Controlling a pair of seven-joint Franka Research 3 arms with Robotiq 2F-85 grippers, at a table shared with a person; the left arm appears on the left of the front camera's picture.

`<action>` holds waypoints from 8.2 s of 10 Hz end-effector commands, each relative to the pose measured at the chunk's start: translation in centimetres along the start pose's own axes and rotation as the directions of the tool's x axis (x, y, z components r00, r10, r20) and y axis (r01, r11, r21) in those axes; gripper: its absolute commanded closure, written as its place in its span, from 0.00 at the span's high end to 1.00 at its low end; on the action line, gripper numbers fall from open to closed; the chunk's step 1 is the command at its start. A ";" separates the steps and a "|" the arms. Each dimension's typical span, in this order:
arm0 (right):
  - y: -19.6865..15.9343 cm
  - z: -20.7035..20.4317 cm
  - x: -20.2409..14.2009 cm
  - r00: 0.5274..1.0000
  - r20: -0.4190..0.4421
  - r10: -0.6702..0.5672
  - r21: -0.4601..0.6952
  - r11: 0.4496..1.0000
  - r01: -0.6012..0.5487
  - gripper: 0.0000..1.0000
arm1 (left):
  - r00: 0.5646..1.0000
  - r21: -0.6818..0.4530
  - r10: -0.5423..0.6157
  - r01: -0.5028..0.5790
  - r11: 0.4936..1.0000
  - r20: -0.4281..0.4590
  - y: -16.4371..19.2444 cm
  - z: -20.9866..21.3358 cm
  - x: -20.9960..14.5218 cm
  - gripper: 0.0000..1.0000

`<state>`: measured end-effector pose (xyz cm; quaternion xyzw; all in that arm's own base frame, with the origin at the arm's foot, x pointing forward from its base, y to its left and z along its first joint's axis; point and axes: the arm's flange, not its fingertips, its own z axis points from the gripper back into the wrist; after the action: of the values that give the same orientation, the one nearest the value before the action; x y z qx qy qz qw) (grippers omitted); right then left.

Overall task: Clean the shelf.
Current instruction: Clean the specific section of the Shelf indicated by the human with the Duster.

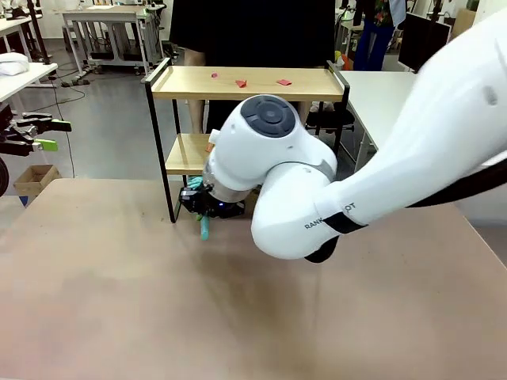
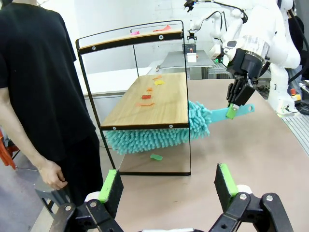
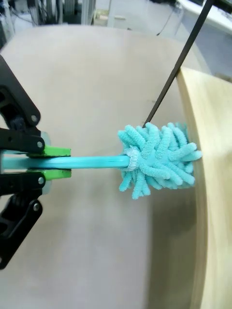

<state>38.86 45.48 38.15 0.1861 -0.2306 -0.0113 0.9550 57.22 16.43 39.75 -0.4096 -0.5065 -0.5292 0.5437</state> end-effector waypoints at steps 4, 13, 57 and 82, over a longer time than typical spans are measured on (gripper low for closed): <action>4.2 -6.0 -1.5 0.999 0.028 -0.044 -0.054 0.997 0.046 0.13 | 1.000 0.001 -0.003 0.003 1.000 -0.002 -0.2 0.1 0.3 1.00; 4.2 -5.9 -1.2 0.999 -0.013 -0.047 -0.075 0.996 0.046 0.13 | 1.000 0.001 -0.003 0.003 1.000 -0.002 -0.2 0.1 0.3 1.00; -18.9 15.4 -3.0 0.968 -0.055 0.246 -0.218 0.943 -0.252 0.13 | 1.000 0.001 -0.003 0.003 1.000 -0.002 -0.2 0.1 0.3 1.00; -30.2 36.5 -6.9 0.562 -0.529 0.635 0.189 0.735 -0.652 0.13 | 1.000 0.001 -0.003 0.003 1.000 -0.002 -0.2 0.1 0.3 1.00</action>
<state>18.33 5.34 54.27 0.0657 0.0118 0.3909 0.9180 57.25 16.44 39.82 -0.4090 -0.5067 -0.5297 0.5434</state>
